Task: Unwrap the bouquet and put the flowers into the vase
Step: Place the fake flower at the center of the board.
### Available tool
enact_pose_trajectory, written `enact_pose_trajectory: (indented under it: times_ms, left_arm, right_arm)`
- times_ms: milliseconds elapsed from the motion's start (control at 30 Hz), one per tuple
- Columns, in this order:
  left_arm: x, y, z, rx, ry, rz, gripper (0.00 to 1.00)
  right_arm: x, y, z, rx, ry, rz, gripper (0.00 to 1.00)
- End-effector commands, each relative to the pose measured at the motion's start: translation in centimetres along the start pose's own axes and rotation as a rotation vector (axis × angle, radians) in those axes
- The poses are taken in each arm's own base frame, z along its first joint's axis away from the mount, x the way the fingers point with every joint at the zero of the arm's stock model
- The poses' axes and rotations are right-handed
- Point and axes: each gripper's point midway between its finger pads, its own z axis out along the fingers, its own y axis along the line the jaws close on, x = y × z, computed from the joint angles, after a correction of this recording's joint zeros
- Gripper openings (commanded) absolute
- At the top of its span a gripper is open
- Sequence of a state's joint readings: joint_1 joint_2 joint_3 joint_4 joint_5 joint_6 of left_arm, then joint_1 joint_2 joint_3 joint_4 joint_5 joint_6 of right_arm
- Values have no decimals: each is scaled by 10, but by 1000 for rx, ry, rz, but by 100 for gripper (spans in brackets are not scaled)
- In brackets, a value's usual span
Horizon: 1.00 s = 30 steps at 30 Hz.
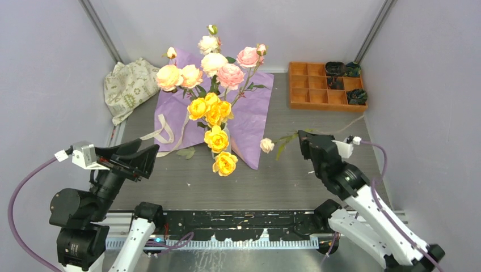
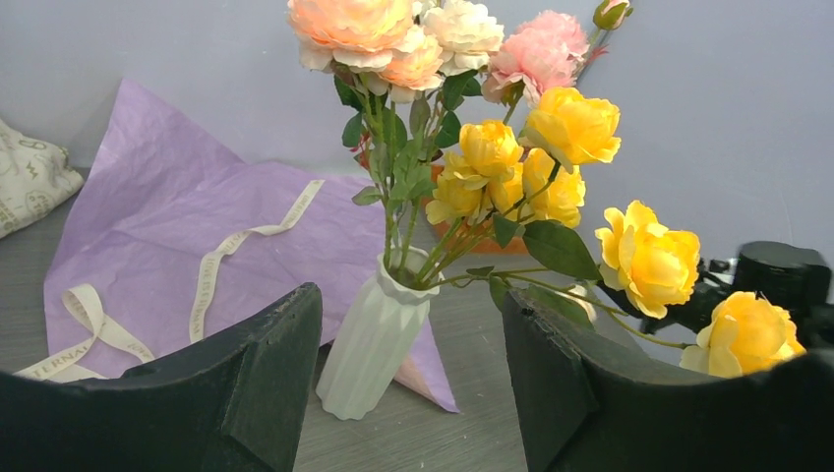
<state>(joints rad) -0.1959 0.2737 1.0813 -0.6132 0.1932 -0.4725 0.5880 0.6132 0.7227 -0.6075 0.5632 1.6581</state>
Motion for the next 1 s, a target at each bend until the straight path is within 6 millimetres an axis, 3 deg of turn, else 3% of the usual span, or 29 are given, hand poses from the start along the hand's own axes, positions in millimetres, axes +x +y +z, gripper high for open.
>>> enact_pose_trajectory:
  times_ms: [0, 167, 300, 367, 467, 567, 700, 967]
  left_arm:
    - [-21, -15, -2, 53, -56, 7, 68]
    - [-17, -14, -3, 52, -44, 7, 68]
    - [-12, -12, -6, 42, -28, 19, 68]
    - [-11, -10, -6, 36, -23, 24, 68]
    - [-9, -8, -5, 28, -18, 30, 68]
    - [-7, -6, -4, 20, -11, 35, 68]
    - [-6, -3, -3, 8, -9, 37, 68]
    - [1, 0, 4, 9, -2, 15, 68]
  right_arm:
    - [-11, 41, 35, -67, -175, 197, 1]
    - [11, 25, 95, 39, -184, 291, 1]
    - [19, 17, 130, 82, -243, 333, 2]
    - [25, 14, 145, 93, -251, 354, 17]
    - [39, 11, 168, 93, -218, 373, 47]
    - [47, 10, 183, 92, -174, 338, 65]
    - [47, 20, 192, 70, -97, 157, 69]
    - [34, 24, 184, 204, 109, -623, 74]
